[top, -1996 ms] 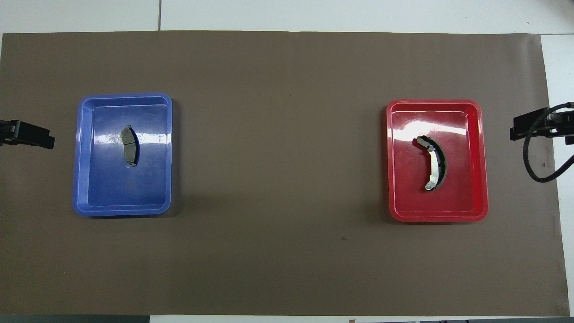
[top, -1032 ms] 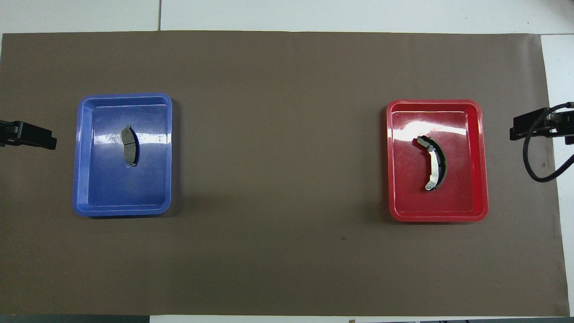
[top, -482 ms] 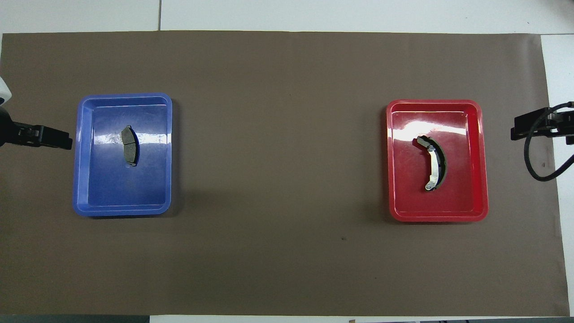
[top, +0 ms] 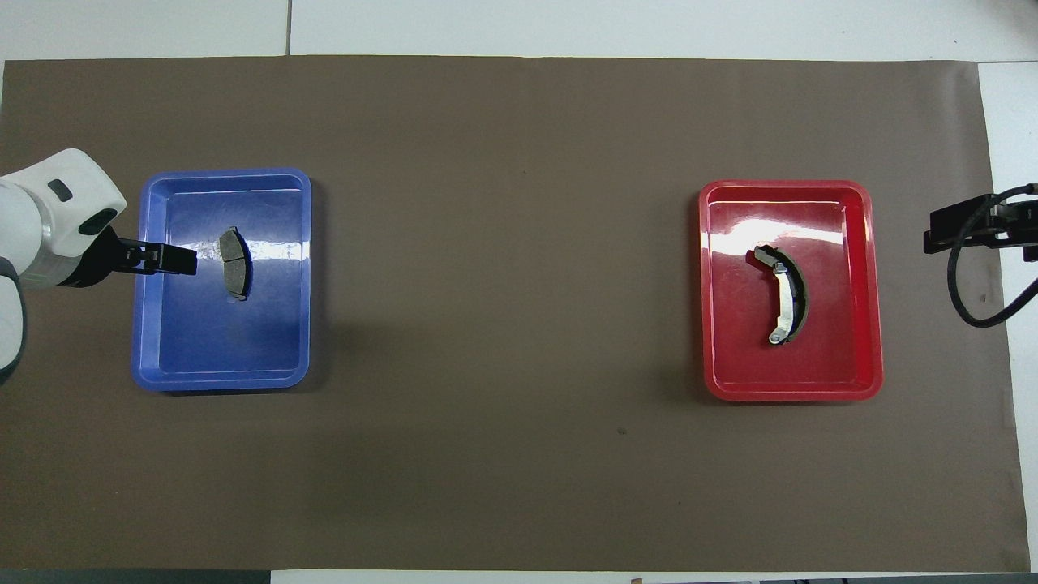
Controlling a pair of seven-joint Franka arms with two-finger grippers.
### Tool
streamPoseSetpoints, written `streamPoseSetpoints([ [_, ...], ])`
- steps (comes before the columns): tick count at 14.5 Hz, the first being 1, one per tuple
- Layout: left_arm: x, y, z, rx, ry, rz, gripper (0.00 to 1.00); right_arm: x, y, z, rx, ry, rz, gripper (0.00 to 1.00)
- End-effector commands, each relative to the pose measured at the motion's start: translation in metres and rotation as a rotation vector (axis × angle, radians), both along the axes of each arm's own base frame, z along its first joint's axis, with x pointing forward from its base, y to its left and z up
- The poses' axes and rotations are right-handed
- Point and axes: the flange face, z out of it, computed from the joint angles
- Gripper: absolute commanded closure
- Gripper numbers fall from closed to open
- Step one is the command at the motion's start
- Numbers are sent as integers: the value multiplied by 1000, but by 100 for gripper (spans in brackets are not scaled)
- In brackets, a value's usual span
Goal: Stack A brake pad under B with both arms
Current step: 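Reach the left gripper into the blue tray toward the dark pad, then close the left gripper on the dark brake pad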
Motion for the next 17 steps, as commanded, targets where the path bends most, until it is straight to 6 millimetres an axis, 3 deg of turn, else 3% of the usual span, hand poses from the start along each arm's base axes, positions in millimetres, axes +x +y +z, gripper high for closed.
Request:
streamPoseSetpoints([
  [1, 6, -14, -40, -1, -18, 37, 2, 2, -4, 2, 6, -5, 5, 0],
  [4, 16, -8, -85, 0, -13, 51, 2, 1, -4, 2, 6, -6, 5, 0],
  [9, 15, 8, -134, -5, -61, 67, 2, 1, -4, 2, 6, -6, 5, 0],
  [13, 20, 11, -161, -3, -65, 73, 2, 1, -3, 2, 6, -6, 2, 0],
  [17, 23, 10, -165, -6, -76, 79, 5, 1, -3, 2, 6, -6, 2, 0],
])
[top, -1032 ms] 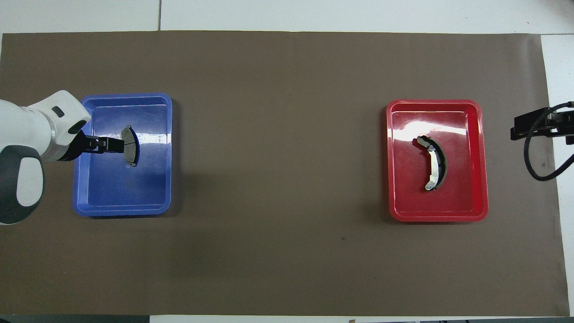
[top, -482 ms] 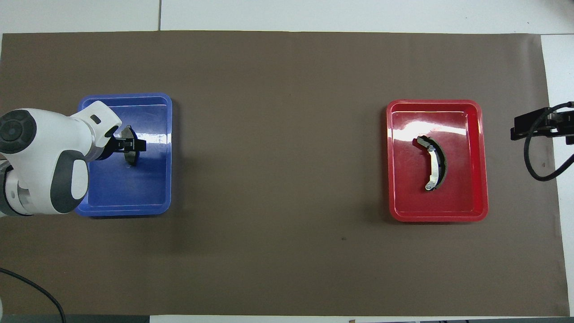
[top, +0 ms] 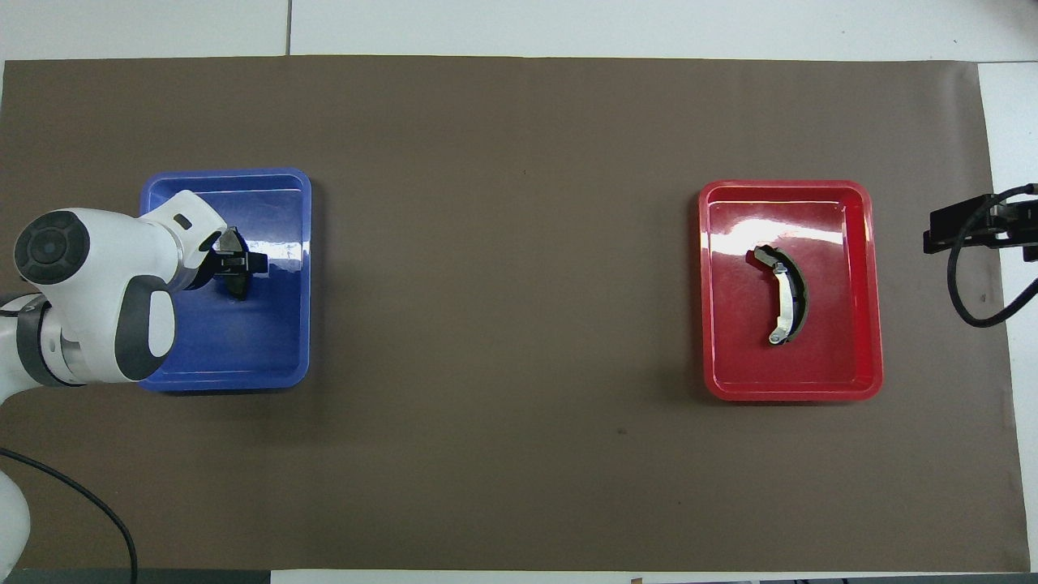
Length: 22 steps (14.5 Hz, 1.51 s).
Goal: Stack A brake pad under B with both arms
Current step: 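Close the left gripper on the dark brake pad, then carry the dark pad to center while the right gripper reaches the curved pad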
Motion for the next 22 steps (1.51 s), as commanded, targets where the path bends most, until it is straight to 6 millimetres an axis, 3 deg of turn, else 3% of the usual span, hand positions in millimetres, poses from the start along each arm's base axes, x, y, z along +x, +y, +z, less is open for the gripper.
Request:
streamPoseSetpoints([
  [1, 2, 2, -5, 2, -23, 10, 5, 1, -3, 2, 6, -6, 2, 0],
  [4, 3, 2, -6, 2, -24, 7, 16, 1, -3, 2, 8, -6, 4, 0],
  [6, 2, 2, -6, 3, -12, 6, 43, 1, -4, 2, 8, -6, 2, 0],
  [7, 1, 1, -4, 6, -1, -3, 65, 1, -4, 2, 8, -6, 2, 0],
  [8, -2, 1, -2, 8, 34, -5, 77, 1, -4, 2, 6, -6, 2, 0],
  [10, -6, -1, 17, 11, 87, -6, 92, 0, -5, 1, 6, -3, 0, 0],
  [12, -8, -6, 29, 12, 87, -15, 99, 0, -5, 1, 6, -3, 0, 0],
  [15, 2, -11, 55, 11, 69, -27, 99, 0, -6, 0, 8, -2, -6, 0],
  [17, 11, -47, 77, 11, 52, -75, 99, 0, -5, 0, 8, 0, -3, 0],
  [22, -4, -163, 79, -57, -8, -84, 99, -3, -2, -4, 10, 14, 19, 0],
])
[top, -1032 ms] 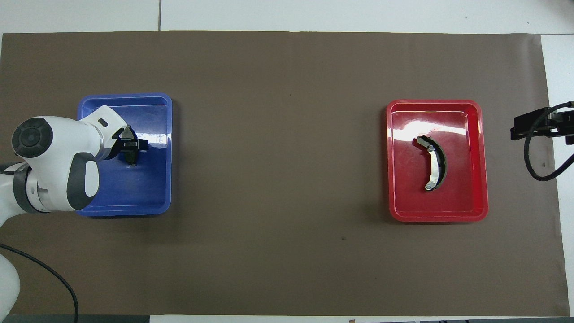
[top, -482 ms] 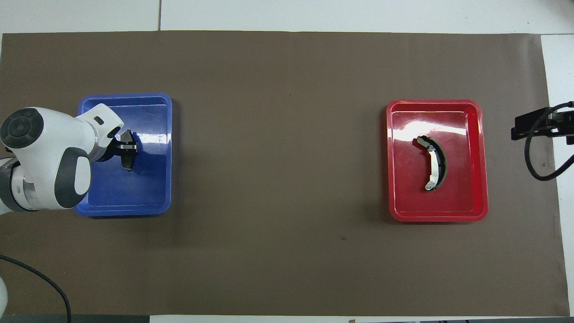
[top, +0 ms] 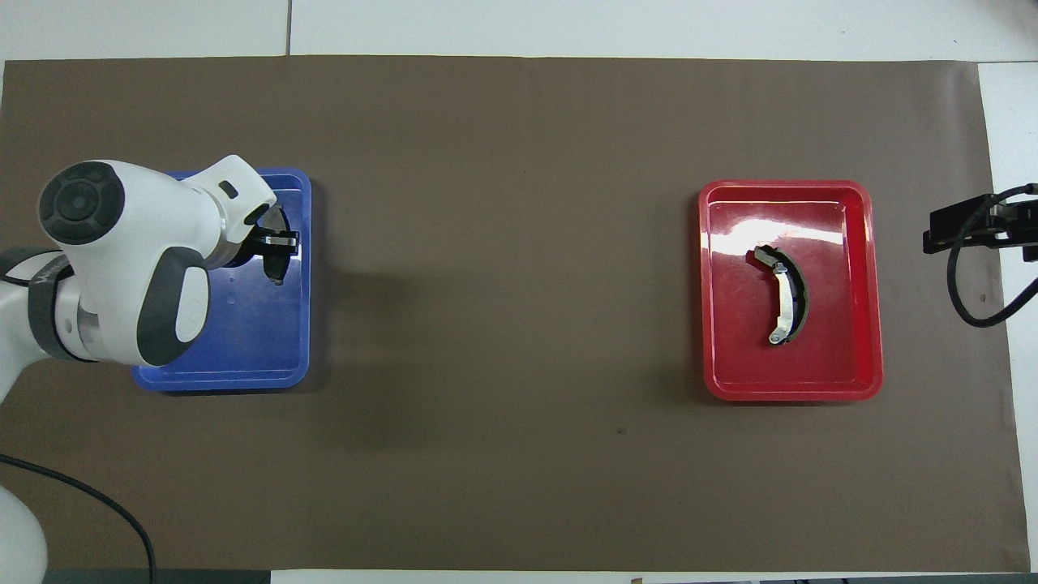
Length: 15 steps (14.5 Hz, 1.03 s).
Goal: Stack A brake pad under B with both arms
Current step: 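Carry the dark pad to center while the right gripper reaches the curved pad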
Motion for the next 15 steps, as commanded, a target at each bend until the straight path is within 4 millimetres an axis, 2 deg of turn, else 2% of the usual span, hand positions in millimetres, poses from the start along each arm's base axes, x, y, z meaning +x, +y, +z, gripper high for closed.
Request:
streamPoseSetpoints([
  [1, -7, -53, -5, -32, -41, -25, 99, -9, -7, -15, 14, 23, 22, 0],
  [3, -17, -88, -14, -41, -58, -75, 99, -18, -16, -49, 13, -61, 12, 0],
  [5, -26, -120, -31, -62, -61, -29, 99, -29, -16, -90, 19, -102, 10, 0],
  [8, -40, -173, -46, -89, -62, 9, 99, -13, -12, -142, 58, -52, 4, 0],
  [10, -45, -202, -50, -105, -59, 20, 99, -8, -12, -191, 54, -62, 70, 0],
  [11, -51, -210, -53, -112, -50, 27, 99, -7, -11, -217, 60, -75, 102, 0],
  [12, -54, -211, -57, -108, -39, 28, 95, -6, -11, -241, 72, -90, 121, 0],
  [13, -63, -220, -68, -101, -23, 19, 89, -5, -10, -254, 73, -102, 129, 0],
  [14, -69, -225, -70, -97, -13, 25, 81, -4, -10, -267, 72, -99, 129, 0],
  [15, -69, -224, -70, -94, -6, 38, 65, -3, -10, -280, 73, -84, 132, 0],
])
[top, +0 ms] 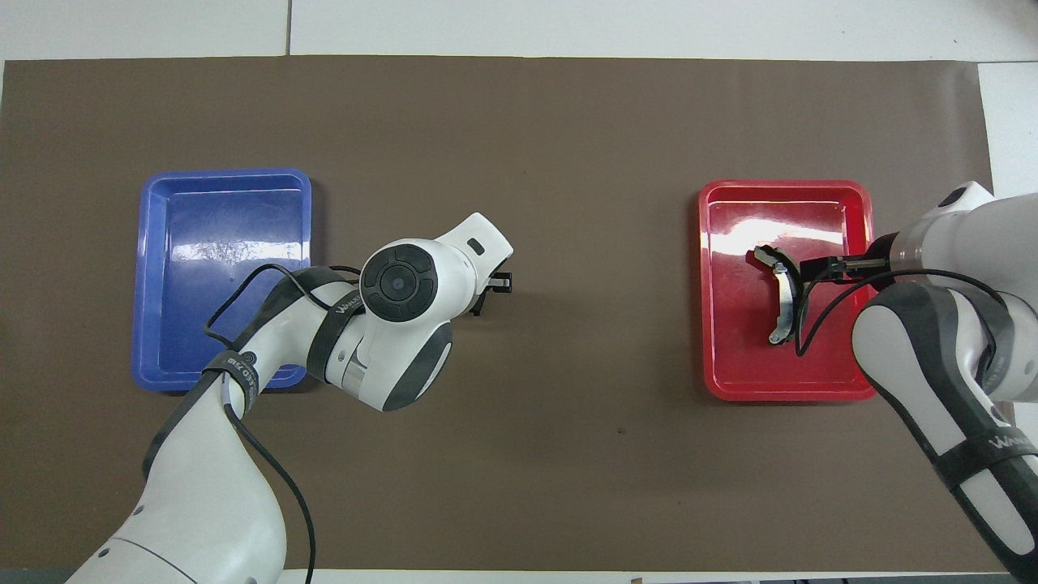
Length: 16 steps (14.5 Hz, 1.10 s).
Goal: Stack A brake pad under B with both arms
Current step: 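Release the dark pad while the right gripper grasps the curved pad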
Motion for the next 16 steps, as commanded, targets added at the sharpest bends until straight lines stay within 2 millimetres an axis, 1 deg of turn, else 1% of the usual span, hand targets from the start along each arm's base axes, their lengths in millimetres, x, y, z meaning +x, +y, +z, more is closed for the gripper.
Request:
streamPoseSetpoints([
  [1, 1, -1, -2, -3, 12, 34, 36, 0, 2, -22, 16, 5, 31, 0],
  [2, 1, -1, -2, -2, 15, 36, 9, 0, 2, -24, 14, -6, 32, 0],
  [3, -1, -1, 0, -2, 15, 36, 0, -1, 3, -30, 13, 1, 47, 0],
  [4, -1, -1, 4, 1, 19, 35, 0, -2, 5, -47, 13, 29, 82, 0],
  [5, 1, 4, 19, -2, 17, 42, 0, -1, 4, -58, 11, 33, 112, 0],
  [6, 5, 14, 36, 0, 20, 53, 0, 1, 5, -61, 14, 21, 112, 0],
  [7, 12, 33, 55, 7, 30, 72, 0, 1, 7, -62, 26, 23, 105, 0],
  [8, 21, 61, 76, 19, 48, 104, 0, 1, 7, -62, 28, 22, 102, 1],
  [9, 32, 91, 91, 37, 73, 113, 0, 1, 7, -62, 28, 22, 104, 5],
  [10, 40, 112, 109, 47, 77, 82, 0, 0, 7, -62, 28, 24, 104, 7],
  [11, 49, 134, 122, 63, 92, 33, 0, 0, 12, -63, 28, 26, 113, 12],
  [12, 60, 162, 140, 76, 112, 0, 0, 0, 21, -63, 28, 26, 128, 17],
  [13, 71, 200, 157, 88, 142, -23, 0, -1, 21, -64, 30, 29, 123, 27],
  [14, 79, 233, 173, 93, 159, -54, 0, -3, 21, -65, 30, 34, 123, 39],
  [15, 85, 265, 191, 94, 163, -89, 0, -3, 21, -66, 30, 34, 123, 62],
  [16, 87, 295, 204, 94, 172, -118, 0, -2, 21, -64, 30, 32, 118, 91],
])
